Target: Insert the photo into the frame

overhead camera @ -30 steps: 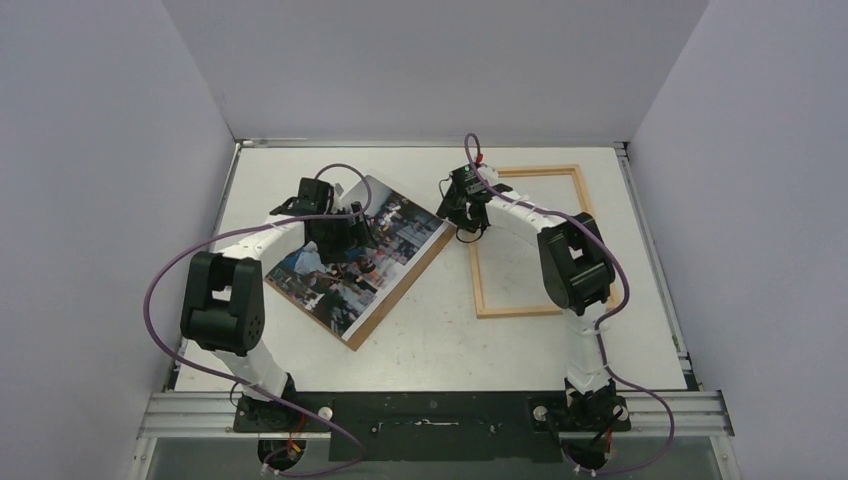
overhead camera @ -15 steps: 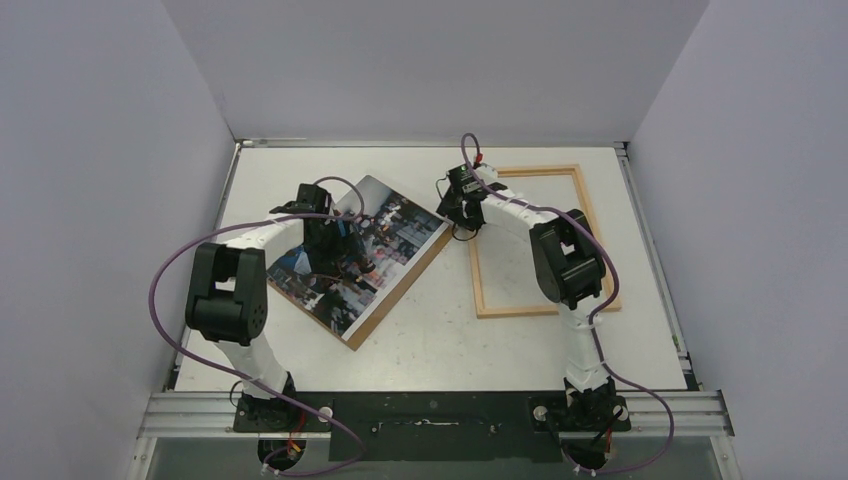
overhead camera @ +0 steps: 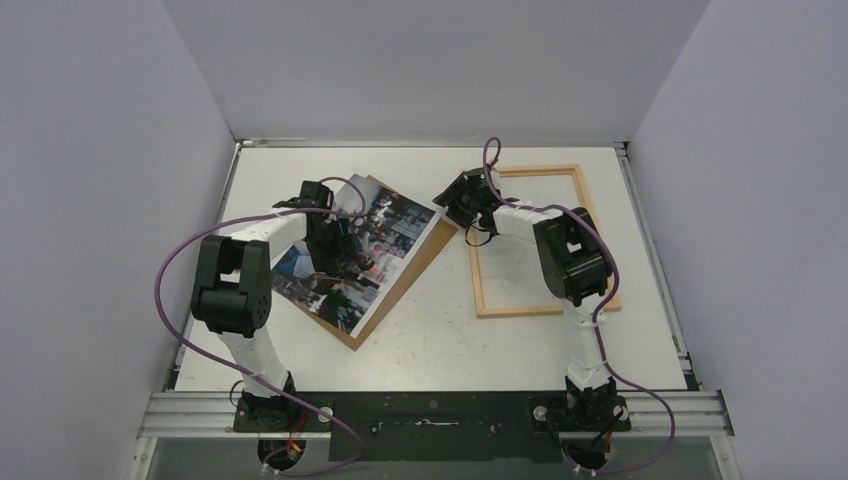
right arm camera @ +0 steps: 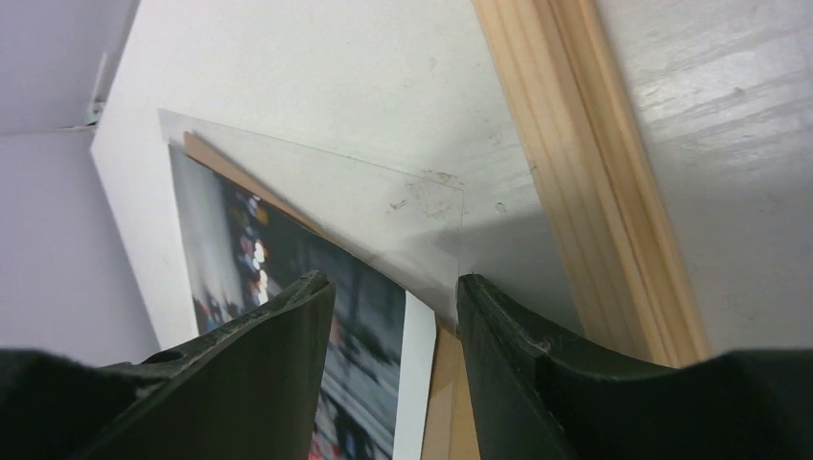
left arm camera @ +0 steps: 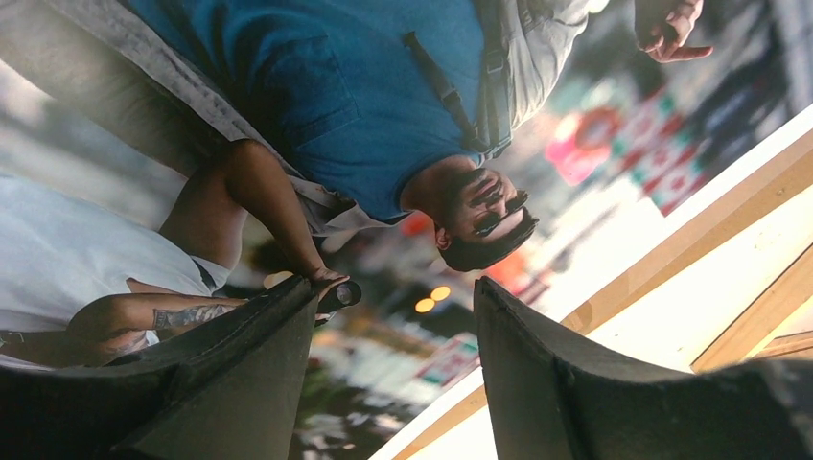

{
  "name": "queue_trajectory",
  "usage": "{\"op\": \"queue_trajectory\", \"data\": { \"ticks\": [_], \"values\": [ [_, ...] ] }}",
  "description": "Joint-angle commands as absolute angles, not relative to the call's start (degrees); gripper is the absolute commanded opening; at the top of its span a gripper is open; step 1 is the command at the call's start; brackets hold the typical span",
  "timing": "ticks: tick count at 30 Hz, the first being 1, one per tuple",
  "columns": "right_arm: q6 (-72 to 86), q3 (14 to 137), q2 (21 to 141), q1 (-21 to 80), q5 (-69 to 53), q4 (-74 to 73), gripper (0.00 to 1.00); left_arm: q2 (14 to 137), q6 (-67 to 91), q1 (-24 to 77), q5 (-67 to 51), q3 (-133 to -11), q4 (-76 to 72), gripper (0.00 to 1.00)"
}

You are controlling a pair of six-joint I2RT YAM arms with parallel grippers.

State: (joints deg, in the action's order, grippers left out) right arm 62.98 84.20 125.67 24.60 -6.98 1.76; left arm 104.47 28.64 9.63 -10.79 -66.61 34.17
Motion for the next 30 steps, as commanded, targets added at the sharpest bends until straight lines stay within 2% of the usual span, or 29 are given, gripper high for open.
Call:
{"op": "queue_trajectory", "data": {
  "ticks": [1, 7, 12, 24, 30],
  "values": [
    [64.7, 79.73, 127.63, 24.61, -12.28, 6.57, 0.52, 108.27, 26.81, 9.41, -7.68, -67.11, 35.59, 0.59],
    [66.51, 76.88, 128.13, 23.61, -18.57, 19.44, 0.51, 109.6, 26.13, 9.49, -6.53, -67.35, 36.62, 0.57],
    [66.8, 76.01, 128.11, 23.18, -20.81, 24.55, 0.48, 110.35, 25.93, 9.57, -5.91, -67.38, 36.83, 0.56],
    [66.13, 77.92, 129.16, 21.28, -22.03, 30.78, 0.44, 111.59, 25.63, 9.84, -6.41, -67.38, 36.57, 0.55],
    [66.03, 79.94, 129.68, 20.16, -23.25, 29.88, 0.36, 112.08, 24.97, 9.77, -7.76, -68.34, 36.61, 0.54]
  ]
}}
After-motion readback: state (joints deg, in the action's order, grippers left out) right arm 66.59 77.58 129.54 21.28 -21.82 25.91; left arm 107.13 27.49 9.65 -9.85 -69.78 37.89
